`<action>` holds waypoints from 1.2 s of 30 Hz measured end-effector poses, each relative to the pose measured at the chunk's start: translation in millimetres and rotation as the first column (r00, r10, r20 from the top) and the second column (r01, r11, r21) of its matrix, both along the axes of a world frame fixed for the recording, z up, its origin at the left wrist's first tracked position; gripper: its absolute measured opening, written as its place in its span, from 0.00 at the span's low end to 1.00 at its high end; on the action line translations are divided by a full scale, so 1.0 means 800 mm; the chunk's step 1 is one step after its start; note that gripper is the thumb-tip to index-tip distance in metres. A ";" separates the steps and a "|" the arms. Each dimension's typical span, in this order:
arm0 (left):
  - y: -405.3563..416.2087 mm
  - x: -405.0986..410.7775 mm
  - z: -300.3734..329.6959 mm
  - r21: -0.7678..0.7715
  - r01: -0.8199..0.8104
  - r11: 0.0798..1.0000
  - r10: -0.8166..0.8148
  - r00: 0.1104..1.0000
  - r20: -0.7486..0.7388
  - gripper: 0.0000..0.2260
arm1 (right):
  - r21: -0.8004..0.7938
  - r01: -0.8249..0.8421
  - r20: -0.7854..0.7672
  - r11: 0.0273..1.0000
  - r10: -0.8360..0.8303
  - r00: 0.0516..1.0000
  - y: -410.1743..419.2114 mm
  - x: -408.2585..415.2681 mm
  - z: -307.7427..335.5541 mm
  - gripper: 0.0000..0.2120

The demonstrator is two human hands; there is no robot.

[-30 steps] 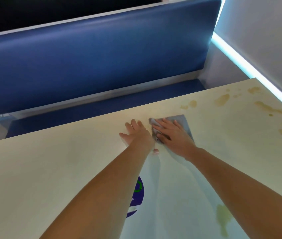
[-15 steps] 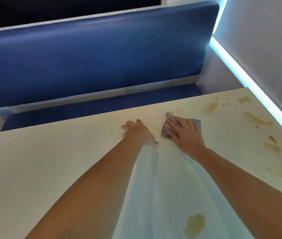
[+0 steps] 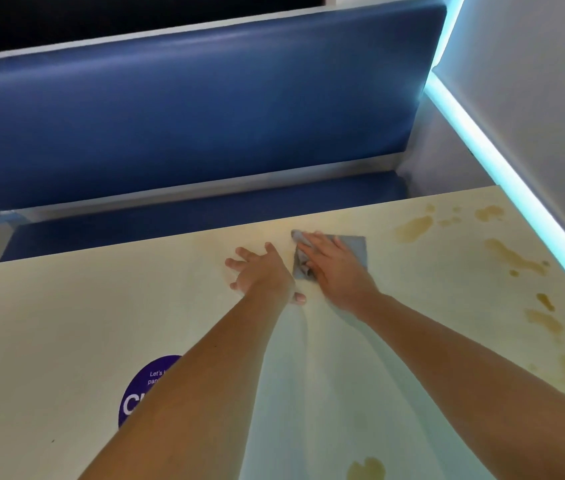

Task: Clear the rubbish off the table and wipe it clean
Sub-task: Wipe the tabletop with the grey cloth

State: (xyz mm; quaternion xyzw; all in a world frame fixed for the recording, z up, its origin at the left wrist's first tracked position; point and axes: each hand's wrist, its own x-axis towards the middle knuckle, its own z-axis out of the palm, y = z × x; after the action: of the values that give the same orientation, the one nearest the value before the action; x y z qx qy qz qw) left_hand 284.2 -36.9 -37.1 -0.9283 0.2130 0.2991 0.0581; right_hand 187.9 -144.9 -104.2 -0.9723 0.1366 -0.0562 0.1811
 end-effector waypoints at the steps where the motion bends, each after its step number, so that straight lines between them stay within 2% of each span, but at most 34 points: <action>1: -0.001 -0.001 0.000 -0.003 0.000 1.000 0.000 1.000 0.001 0.55 | 0.004 -0.008 0.002 1.000 0.008 1.000 -0.010 -0.003 -0.002 0.26; 3: -0.002 -0.002 -0.001 -0.005 -0.009 1.000 0.009 1.000 0.008 0.54 | 0.025 0.172 -0.003 0.985 -0.172 0.985 -0.035 0.003 -0.008 0.29; 5: -0.001 -0.003 -0.002 -0.003 -0.016 1.000 0.016 1.000 0.021 0.54 | 0.007 0.385 -0.043 0.923 -0.384 0.922 -0.040 0.014 -0.008 0.32; 6: -0.001 -0.003 -0.003 -0.003 -0.018 1.000 0.018 0.999 0.027 0.54 | 0.021 0.431 -0.030 0.902 -0.430 0.902 -0.032 0.020 -0.006 0.32; 8: -0.001 -0.004 -0.004 -0.006 -0.024 1.000 0.024 0.999 0.028 0.54 | 0.075 0.339 0.010 0.938 -0.341 0.940 -0.005 0.024 -0.007 0.29; 10: 0.000 -0.004 -0.004 -0.016 -0.033 0.999 0.033 0.999 0.023 0.53 | 0.071 0.069 0.004 0.995 -0.069 0.998 0.014 0.011 -0.009 0.26; 11: 0.000 -0.005 -0.004 -0.021 -0.034 0.999 0.034 0.999 0.023 0.53 | 0.063 -0.029 -0.007 0.998 0.029 1.000 0.011 0.002 -0.011 0.25; 12: 0.002 -0.005 -0.004 -0.028 -0.033 0.999 0.034 0.999 0.026 0.54 | 0.053 -0.060 -0.010 0.997 0.061 0.998 -0.001 -0.007 -0.014 0.25; 13: 0.003 -0.006 -0.004 -0.038 -0.027 0.999 0.028 0.999 0.035 0.54 | 0.051 -0.024 0.005 0.998 0.024 1.000 -0.018 -0.016 -0.016 0.25; 15: 0.007 -0.008 -0.007 -0.066 -0.002 0.998 0.006 0.998 0.068 0.52 | 0.067 0.183 0.031 0.981 -0.185 0.982 -0.047 -0.031 -0.021 0.27; 17: 0.009 -0.011 -0.010 -0.098 0.050 0.994 -0.037 0.991 0.126 0.47 | 0.072 0.374 0.029 0.925 -0.377 0.926 -0.050 -0.040 -0.021 0.27; 18: 0.010 -0.012 -0.010 -0.107 0.073 0.992 -0.057 0.987 0.149 0.44 | 0.051 0.392 0.033 0.918 -0.394 0.919 -0.041 -0.041 -0.019 0.26; 19: 0.010 -0.013 -0.008 -0.109 0.094 0.989 -0.076 0.983 0.165 0.42 | 0.000 0.356 0.044 0.935 -0.355 0.934 -0.030 -0.043 -0.019 0.25; 22: -0.002 -0.018 0.002 -0.066 0.193 0.979 -0.178 0.966 0.190 0.37 | -0.143 0.102 0.115 0.984 -0.086 0.990 -0.013 -0.066 -0.013 0.22; 24: -0.015 -0.028 0.006 -0.027 0.284 0.959 -0.273 0.942 0.197 0.36 | -0.143 0.154 0.074 0.978 -0.145 0.987 -0.031 -0.088 -0.010 0.21; 26: -0.028 -0.044 0.008 -0.004 0.356 0.935 -0.348 0.917 0.193 0.35 | -0.182 0.345 0.060 0.921 -0.340 0.939 -0.056 -0.107 -0.009 0.22; 29: -0.045 -0.064 0.006 -0.038 0.359 0.932 -0.348 0.922 0.172 0.30 | -0.229 0.519 0.033 0.824 -0.526 0.850 -0.080 -0.109 -0.001 0.19; 30: -0.050 -0.070 0.005 -0.071 0.326 0.943 -0.312 0.936 0.163 0.29 | -0.232 0.518 0.028 0.823 -0.527 0.849 -0.079 -0.105 0.002 0.19; 32: -0.059 -0.080 0.001 -0.150 0.262 0.953 -0.239 0.958 0.160 0.27 | -0.248 0.413 0.037 0.876 -0.417 0.908 -0.065 -0.101 0.000 0.18; 34: -0.075 -0.088 -0.005 -0.215 0.262 0.941 -0.223 0.956 0.190 0.28 | -0.276 0.299 0.087 0.913 -0.286 0.954 -0.058 -0.109 -0.006 0.18; 36: -0.093 -0.091 -0.008 -0.249 0.286 0.925 -0.241 0.950 0.197 0.31 | -0.295 0.302 0.113 0.907 -0.281 0.953 -0.075 -0.115 -0.005 0.19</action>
State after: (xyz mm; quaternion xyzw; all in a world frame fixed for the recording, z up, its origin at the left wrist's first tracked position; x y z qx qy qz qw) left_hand 211.1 -111.4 -43.1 -0.9114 0.3700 0.1794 -0.0144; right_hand 95.9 -205.2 -107.9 -0.9548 0.2634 -0.1361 0.0208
